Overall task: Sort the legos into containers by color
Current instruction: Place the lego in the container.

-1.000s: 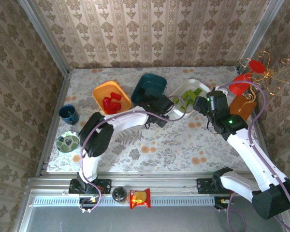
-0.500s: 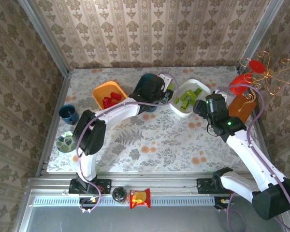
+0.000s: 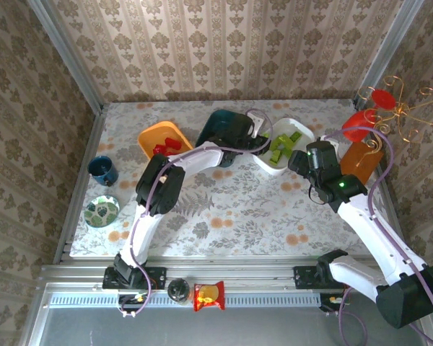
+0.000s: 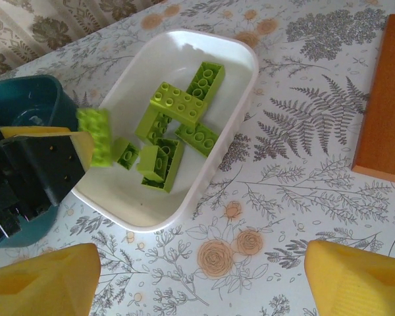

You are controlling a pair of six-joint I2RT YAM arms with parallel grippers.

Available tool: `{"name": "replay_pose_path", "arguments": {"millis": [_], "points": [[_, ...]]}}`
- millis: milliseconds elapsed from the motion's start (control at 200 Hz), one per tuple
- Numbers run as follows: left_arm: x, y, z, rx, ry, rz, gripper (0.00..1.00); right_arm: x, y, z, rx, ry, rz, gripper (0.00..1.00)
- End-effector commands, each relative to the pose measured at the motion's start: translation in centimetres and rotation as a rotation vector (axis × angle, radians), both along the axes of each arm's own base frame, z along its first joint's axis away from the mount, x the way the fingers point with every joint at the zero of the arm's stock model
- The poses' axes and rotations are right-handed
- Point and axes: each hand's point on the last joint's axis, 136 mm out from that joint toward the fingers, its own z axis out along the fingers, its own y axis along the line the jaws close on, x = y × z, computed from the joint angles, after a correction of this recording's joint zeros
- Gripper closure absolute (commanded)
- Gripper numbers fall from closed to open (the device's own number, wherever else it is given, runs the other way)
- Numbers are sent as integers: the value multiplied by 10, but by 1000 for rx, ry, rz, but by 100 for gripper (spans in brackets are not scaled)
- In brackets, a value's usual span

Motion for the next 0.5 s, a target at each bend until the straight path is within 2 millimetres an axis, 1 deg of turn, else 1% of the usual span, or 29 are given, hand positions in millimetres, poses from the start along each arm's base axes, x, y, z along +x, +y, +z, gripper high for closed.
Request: {"name": "replay_pose_path", "arguments": {"millis": [0,45,110,250,340,400,470,495], "points": [[-1,-6,21,-50,5,-21,34,-5,-4,-6,6,21,-22,17],[0,-3,28,-57,-6,-18,29,-4,-3,-7,10,20,-18,17],[2,2,45,-85,-24,-8,24,-4,-2,-6,14,19,-14,17],[1,22,90,-169,-75,20,16,-2,1,-5,25,11,-2,16],[-5,36,120,-223,-119,34,11,0,4,-3,33,3,9,16],[-11,47,136,-242,-143,44,8,1,6,-1,36,-5,20,16],[-19,59,154,-264,-170,51,1,3,10,1,49,-16,38,15],[-22,64,161,-273,-181,54,0,3,11,1,52,-19,47,15]]}}
